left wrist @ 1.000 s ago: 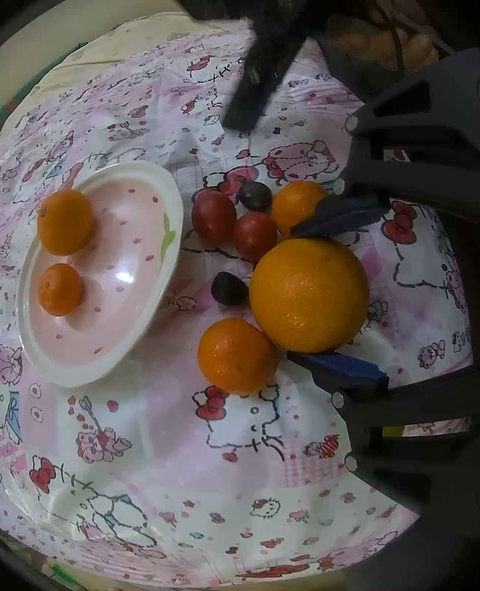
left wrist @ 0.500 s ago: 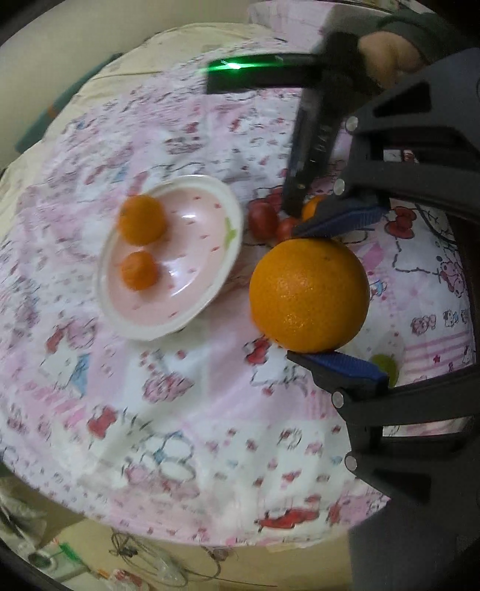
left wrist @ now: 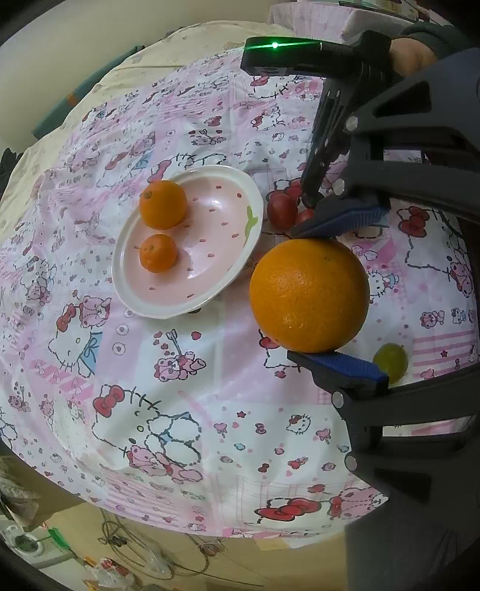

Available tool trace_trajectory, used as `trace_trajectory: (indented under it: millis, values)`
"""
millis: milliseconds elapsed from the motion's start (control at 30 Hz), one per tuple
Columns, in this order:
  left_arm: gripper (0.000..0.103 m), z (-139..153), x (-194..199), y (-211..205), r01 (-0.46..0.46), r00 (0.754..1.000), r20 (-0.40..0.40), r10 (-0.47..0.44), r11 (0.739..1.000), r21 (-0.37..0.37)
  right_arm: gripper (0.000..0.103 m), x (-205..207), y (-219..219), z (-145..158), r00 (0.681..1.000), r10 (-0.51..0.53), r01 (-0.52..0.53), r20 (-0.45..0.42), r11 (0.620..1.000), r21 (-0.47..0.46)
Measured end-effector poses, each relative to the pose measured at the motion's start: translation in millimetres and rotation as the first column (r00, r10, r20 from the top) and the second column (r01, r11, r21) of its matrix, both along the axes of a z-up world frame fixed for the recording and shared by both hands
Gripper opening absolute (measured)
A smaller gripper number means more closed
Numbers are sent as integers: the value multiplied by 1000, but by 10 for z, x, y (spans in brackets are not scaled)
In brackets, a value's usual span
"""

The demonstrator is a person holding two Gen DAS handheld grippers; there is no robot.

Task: Organize fruits
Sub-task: 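Close the right gripper on a dark purple plum while the left holds the large orange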

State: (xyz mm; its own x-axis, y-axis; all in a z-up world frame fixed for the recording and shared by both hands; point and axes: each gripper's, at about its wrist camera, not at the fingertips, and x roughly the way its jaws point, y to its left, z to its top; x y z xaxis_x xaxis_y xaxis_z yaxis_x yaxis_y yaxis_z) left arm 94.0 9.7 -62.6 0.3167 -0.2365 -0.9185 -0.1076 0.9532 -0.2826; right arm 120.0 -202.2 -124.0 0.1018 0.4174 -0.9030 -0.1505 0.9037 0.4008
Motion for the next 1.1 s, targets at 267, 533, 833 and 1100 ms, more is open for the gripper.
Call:
trace_trajectory:
  millis: [267, 533, 833, 1100]
  values:
    - [53, -18, 0, 34, -18, 1000, 0, 18, 1000, 6, 3, -3, -93, -37, 999, -33, 33, -18, 999, 23]
    - [53, -13, -3, 95, -39, 999, -2, 39, 999, 5, 3, 17, -69, -29, 999, -46, 47, -26, 998, 42]
    - [53, 25, 3, 82, -33, 999, 6, 33, 999, -14, 9, 14, -73, -13, 999, -41, 43, -28, 997, 65]
    - [53, 27, -2, 96, -37, 999, 2, 37, 999, -26, 28, 44, -27, -31, 999, -43, 44, -23, 998, 39]
